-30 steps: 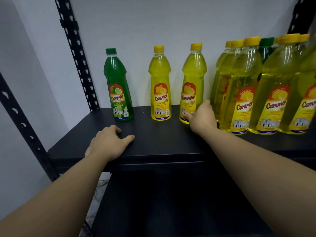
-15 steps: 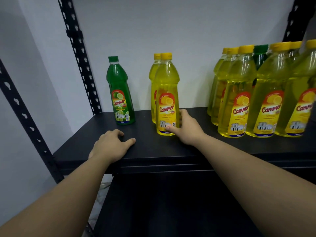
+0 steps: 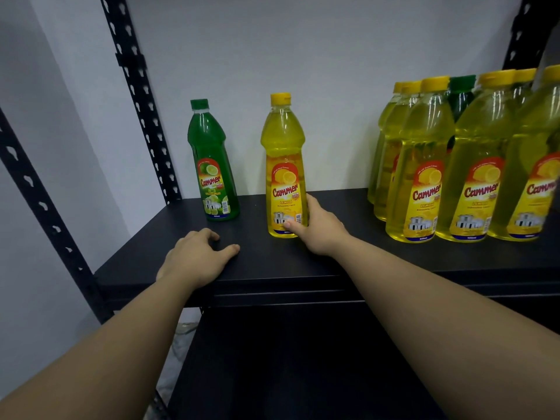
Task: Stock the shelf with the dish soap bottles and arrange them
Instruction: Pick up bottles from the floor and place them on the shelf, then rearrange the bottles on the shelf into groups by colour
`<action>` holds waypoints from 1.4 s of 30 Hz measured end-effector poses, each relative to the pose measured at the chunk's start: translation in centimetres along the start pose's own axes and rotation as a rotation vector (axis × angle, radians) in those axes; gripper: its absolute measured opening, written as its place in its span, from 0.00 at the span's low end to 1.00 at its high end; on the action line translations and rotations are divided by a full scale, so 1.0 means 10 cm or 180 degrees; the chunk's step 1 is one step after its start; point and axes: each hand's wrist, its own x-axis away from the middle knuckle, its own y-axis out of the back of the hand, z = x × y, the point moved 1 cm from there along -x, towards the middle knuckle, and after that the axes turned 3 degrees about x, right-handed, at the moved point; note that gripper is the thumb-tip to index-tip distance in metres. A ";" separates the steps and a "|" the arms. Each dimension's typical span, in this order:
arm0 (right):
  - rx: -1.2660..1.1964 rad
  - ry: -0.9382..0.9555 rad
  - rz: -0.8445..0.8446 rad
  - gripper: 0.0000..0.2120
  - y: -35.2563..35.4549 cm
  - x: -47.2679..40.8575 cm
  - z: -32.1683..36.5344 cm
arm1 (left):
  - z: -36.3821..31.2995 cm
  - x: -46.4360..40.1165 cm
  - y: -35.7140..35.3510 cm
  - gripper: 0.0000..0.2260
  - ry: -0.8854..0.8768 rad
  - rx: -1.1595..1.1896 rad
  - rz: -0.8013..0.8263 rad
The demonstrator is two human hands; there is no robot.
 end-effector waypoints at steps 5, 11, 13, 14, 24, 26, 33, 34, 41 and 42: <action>0.0061 -0.0041 0.0077 0.35 0.00 -0.02 0.02 | 0.01 0.01 0.00 0.32 -0.0026 0.0022 -0.0005; 0.0117 -0.0047 0.0041 0.32 -0.03 -0.01 -0.01 | 0.03 0.00 -0.02 0.31 -0.0065 0.0053 -0.0020; 0.0081 -0.0046 0.0040 0.33 -0.04 0.00 -0.03 | 0.04 0.00 -0.02 0.31 -0.0079 0.0070 -0.0044; 0.0056 -0.0056 0.0040 0.36 -0.03 0.02 -0.04 | 0.05 0.01 -0.02 0.30 -0.0093 0.0097 -0.0070; 0.0938 0.0138 0.0078 0.34 0.54 0.92 -0.37 | 0.02 0.15 0.03 0.12 -0.0312 0.0483 -0.0243; 0.0972 0.0162 -0.0004 0.32 0.72 1.14 -0.53 | -0.05 0.22 0.02 0.09 -0.0316 0.0634 -0.0239; 0.1071 -0.0116 -0.0577 0.26 1.23 1.65 -1.15 | -0.65 0.55 -0.26 0.08 -0.0512 0.0823 -0.0106; 0.1095 -0.0069 -0.0625 0.24 1.26 1.70 -1.21 | -0.77 0.59 -0.32 0.08 -0.0582 0.0809 -0.0076; 0.1148 0.0008 -0.1046 0.20 1.14 1.84 -1.37 | -1.65 0.70 -0.76 0.09 -0.1126 0.0895 0.0227; 0.1128 0.0013 -0.1089 0.21 1.11 1.84 -1.38 | -1.77 0.70 -0.83 0.10 -0.1200 0.0910 0.0262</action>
